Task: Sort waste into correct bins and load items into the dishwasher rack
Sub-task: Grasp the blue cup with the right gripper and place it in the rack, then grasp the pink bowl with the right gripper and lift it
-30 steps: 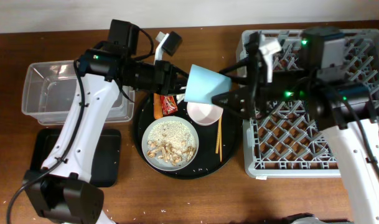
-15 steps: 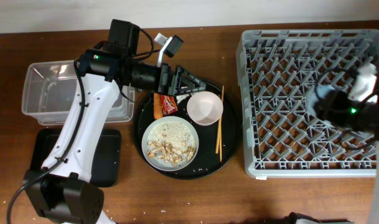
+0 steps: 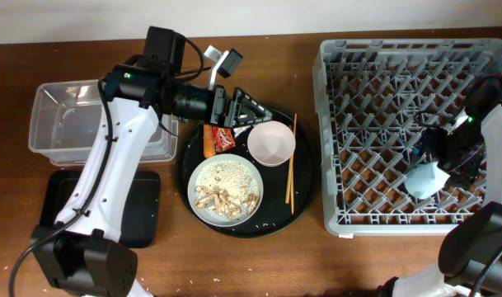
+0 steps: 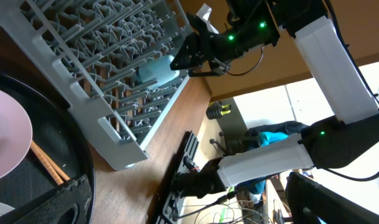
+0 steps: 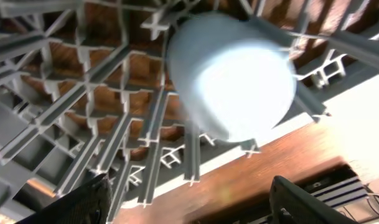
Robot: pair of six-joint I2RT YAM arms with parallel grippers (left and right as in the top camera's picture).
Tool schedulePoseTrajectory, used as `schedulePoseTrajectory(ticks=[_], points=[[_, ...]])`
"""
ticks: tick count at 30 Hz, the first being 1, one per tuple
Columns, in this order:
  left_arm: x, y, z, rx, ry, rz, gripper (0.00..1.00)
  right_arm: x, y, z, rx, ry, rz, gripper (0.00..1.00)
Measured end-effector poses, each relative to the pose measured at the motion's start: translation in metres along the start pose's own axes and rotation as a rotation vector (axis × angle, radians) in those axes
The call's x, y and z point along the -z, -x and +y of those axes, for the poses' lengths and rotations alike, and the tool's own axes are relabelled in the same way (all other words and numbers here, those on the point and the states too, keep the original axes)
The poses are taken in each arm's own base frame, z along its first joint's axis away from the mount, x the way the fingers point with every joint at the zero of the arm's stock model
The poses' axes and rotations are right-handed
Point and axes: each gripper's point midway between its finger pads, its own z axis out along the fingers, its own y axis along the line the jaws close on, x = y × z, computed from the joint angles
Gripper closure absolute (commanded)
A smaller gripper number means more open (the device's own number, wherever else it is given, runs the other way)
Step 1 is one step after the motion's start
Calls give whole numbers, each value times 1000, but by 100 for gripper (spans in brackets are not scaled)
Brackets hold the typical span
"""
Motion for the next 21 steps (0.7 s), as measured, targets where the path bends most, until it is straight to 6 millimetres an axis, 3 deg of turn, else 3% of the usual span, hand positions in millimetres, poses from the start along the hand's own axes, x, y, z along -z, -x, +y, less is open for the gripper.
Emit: schedulePoseTrajectory(ticks=[3,4,6,7,8,9,10,11,13,14,15,16,17,18,20,21], points=[[0,0,0,0,0,0,1,15,-1,9,26,60,-36,18],[0,0,2,0,14,1,1,33,-3,18,70,122,-98,18],[-9,-5,37,-22,250,32,1,87,-11,44,194,257,-305,16],[-18,-13,63,-48,457,72,11,123,-27,67,297,344,-444,16],[-30,-27,87,-76,651,130,22,158,-59,89,419,429,-555,16],[-33,-30,99,-87,745,141,31,172,-76,96,469,467,-594,16],[-33,-34,124,-59,867,151,34,182,-98,107,541,507,-612,22],[-31,-45,160,27,971,184,34,179,-101,112,560,513,-592,25],[-16,-56,180,116,1039,207,34,158,-122,148,695,535,-476,27],[-4,-55,178,141,1056,204,33,147,-130,165,742,518,-434,29],[27,-55,163,201,1080,190,33,116,-137,198,793,459,-353,32],[55,-43,146,213,1095,121,33,102,-137,210,799,422,-328,33],[90,-37,123,227,1110,34,23,69,-133,238,804,359,-290,36],[135,-33,92,228,1133,-96,1,40,-132,255,801,307,-250,37],[210,-53,26,220,1187,-341,1,-20,-118,274,730,183,-192,40],[227,-65,4,214,1205,-404,1,-39,-106,281,697,158,-197,40]])
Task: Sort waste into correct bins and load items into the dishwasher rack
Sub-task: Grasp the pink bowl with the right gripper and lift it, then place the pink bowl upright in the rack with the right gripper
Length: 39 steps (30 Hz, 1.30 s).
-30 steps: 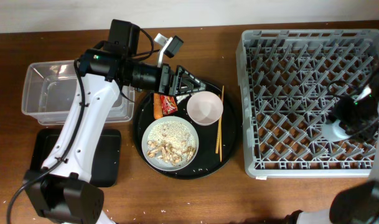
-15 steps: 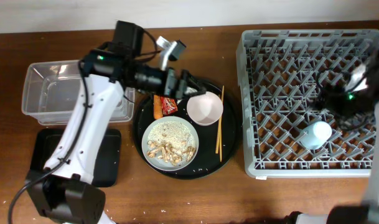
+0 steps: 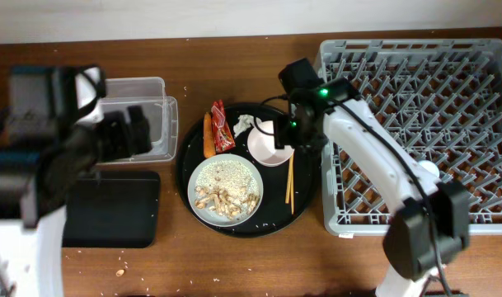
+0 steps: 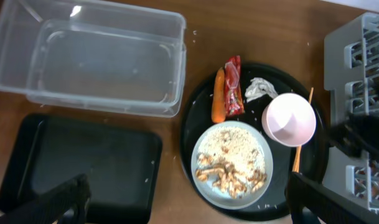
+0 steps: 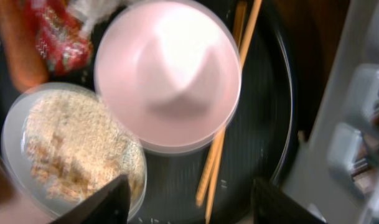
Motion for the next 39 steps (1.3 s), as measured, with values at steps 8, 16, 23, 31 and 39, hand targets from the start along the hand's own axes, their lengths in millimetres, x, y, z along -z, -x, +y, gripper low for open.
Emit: schedulePoseTrajectory(ticks=[8,16,23,31,39], points=[[26,-12,24,28,87,-35,1,-84,5,-30,-124,-108,100,96],[26,-13,25,28,92,-33,1,152,40,-103,-105,-529,-511,96],[25,-13,25,28,95,-33,1,168,46,-263,-325,-1154,-450,96],[25,-13,25,28,95,-32,1,111,45,-304,-244,-1272,-222,96],[25,-13,25,28,95,-32,1,70,40,-225,30,-1188,-116,29]])
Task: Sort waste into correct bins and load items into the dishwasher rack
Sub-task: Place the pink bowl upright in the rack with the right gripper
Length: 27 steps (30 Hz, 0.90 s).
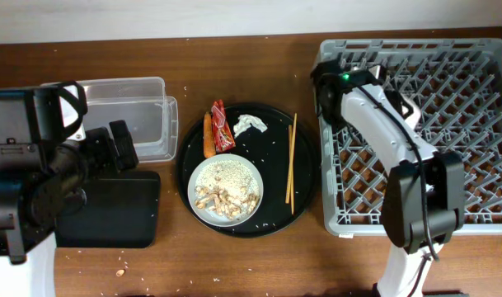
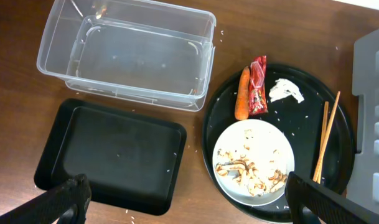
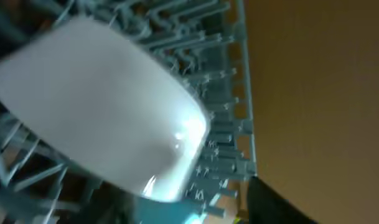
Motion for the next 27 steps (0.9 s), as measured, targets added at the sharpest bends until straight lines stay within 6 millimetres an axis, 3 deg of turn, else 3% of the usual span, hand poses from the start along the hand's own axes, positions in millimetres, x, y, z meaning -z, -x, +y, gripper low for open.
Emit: schedulePoseTrajectory(ticks=[2,4,5,6,7,8,9,10,11,14,17,20,22,27], points=[[0,0,0,0,0,0,1,7,-10,15,9,94,38,23],[0,0,0,0,0,0,1,30,-10,21,-27,232,35,18],[0,0,0,0,0,-1,1,56,-4,15,-76,322,-9,21],[0,0,0,0,0,-1,1,100,4,2,-144,462,-95,21],[0,0,0,0,0,0,1,142,3,-2,-174,627,-153,27],[0,0,0,0,0,-1,1,163,-1,3,-165,722,-169,38],[0,0,0,0,-1,-1,1,174,-4,12,-146,771,-167,44],[0,0,0,0,0,-1,1,198,-20,65,-60,907,-85,48],[0,0,0,0,0,-1,1,194,-38,107,8,917,11,49],[0,0,0,0,0,0,1,165,-54,172,27,910,183,50],[0,0,0,0,0,0,1,135,-70,209,46,889,316,62],[0,0,0,0,0,0,1,128,-64,227,12,939,334,71],[0,0,0,0,0,-1,1,131,-59,239,-21,988,318,93],[0,0,0,0,0,0,1,132,-71,233,-1,985,355,96]])
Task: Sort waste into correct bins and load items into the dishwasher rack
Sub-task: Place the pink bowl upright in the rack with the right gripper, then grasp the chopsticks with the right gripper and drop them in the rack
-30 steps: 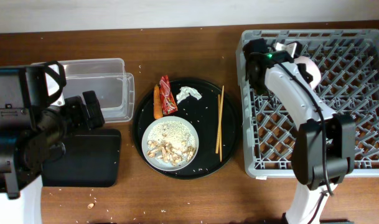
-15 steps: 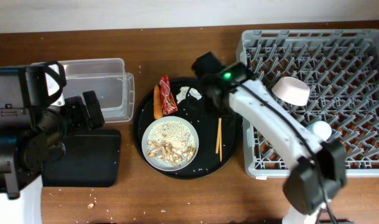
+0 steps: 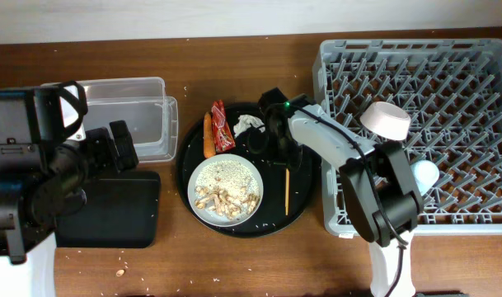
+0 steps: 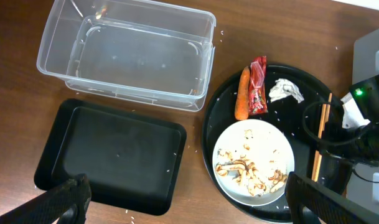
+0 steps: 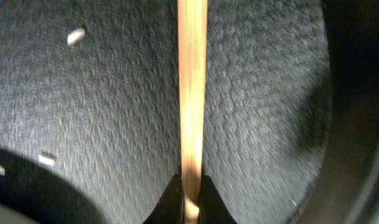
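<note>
My right gripper [image 3: 281,158] is down on the round black tray [image 3: 303,196], shut on the wooden chopsticks [image 5: 190,87], which its tips pinch from both sides. Part of the chopsticks [image 3: 286,191] shows below the arm. A pink bowl [image 3: 385,120] lies in the grey dishwasher rack [image 3: 326,165], with a white cup [image 3: 424,174] further right. On the tray are a plate of rice and scraps [image 3: 226,188], a carrot [image 3: 208,137], a red wrapper [image 3: 220,125] and a crumpled tissue [image 3: 249,124]. My left gripper [image 4: 189,211] hangs open high above the table's left side.
A clear plastic bin [image 4: 130,59] stands at the back left. In front of it lies a flat black bin [image 4: 111,155]. Rice grains are scattered on the wood around the tray.
My right gripper was at the rack with the pink bowl. Now the bowl rests in the rack and the gripper is shut on the chopsticks on the tray. The left arm has not moved.
First my left arm reached over the tray and my right gripper was by the white cup in the rack. Then the left arm was back high on the left and the right gripper over the pink bowl. The bowl then left the tray and now sits in the rack.
</note>
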Robot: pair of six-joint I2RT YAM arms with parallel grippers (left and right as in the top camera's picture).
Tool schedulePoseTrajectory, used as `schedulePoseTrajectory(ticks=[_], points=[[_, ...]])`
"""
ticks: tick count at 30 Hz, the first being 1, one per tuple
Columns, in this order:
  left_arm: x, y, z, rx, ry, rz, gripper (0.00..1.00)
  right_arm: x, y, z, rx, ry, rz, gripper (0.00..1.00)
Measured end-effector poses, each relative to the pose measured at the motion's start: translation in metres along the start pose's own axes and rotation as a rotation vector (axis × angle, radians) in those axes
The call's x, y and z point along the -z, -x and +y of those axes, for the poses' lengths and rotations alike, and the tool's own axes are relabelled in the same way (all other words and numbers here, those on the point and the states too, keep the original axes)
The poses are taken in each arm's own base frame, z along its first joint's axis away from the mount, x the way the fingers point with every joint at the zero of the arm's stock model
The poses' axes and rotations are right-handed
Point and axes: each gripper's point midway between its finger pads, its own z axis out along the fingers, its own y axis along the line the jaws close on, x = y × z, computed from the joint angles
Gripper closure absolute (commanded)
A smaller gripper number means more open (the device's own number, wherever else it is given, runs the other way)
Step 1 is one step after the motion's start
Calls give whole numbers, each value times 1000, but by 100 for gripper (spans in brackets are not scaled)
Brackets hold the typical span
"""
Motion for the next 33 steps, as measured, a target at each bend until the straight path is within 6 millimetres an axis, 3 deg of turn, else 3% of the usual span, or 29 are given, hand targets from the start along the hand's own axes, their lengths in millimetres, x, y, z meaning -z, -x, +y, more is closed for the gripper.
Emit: schedulePoseTrajectory(ticks=[2,3,4,7,9,10,12,13,15,17,18,20,23,25,27,28,30,32,33], points=[[0,0,0,0,0,0,1,33,5,3,29,44,-72,96],[0,0,0,0,0,0,1,67,8,4,47,79,-149,96],[0,0,0,0,0,0,1,85,10,3,60,96,-194,96],[0,0,0,0,0,0,1,98,9,-10,68,45,-229,96],[0,0,0,0,0,0,1,101,28,-43,26,-12,-262,96],[0,0,0,0,0,0,1,105,48,-75,14,-24,-284,96],[0,0,0,0,0,0,1,109,68,-133,1,-20,-280,96],[0,0,0,0,0,0,1,108,70,-147,3,-5,-272,96],[0,0,0,0,0,0,1,108,70,-152,47,54,-260,96],[0,0,0,0,0,0,1,108,68,-139,91,82,-256,90],[0,0,0,0,0,0,1,105,64,-123,135,96,-245,61],[0,0,0,0,0,0,1,99,59,-102,179,99,-225,54],[0,0,0,0,0,0,1,106,55,-83,196,107,-229,48],[0,0,0,0,0,0,1,108,37,-36,293,119,-231,44],[0,0,0,0,0,0,1,101,19,6,276,110,-232,44],[0,0,0,0,0,0,1,91,16,7,242,93,-210,52],[0,0,0,0,0,0,1,44,19,2,161,33,-118,59],[0,0,0,0,0,0,1,-3,8,-6,136,-28,-4,89],[0,0,0,0,0,0,1,-7,7,-5,135,-26,9,96]])
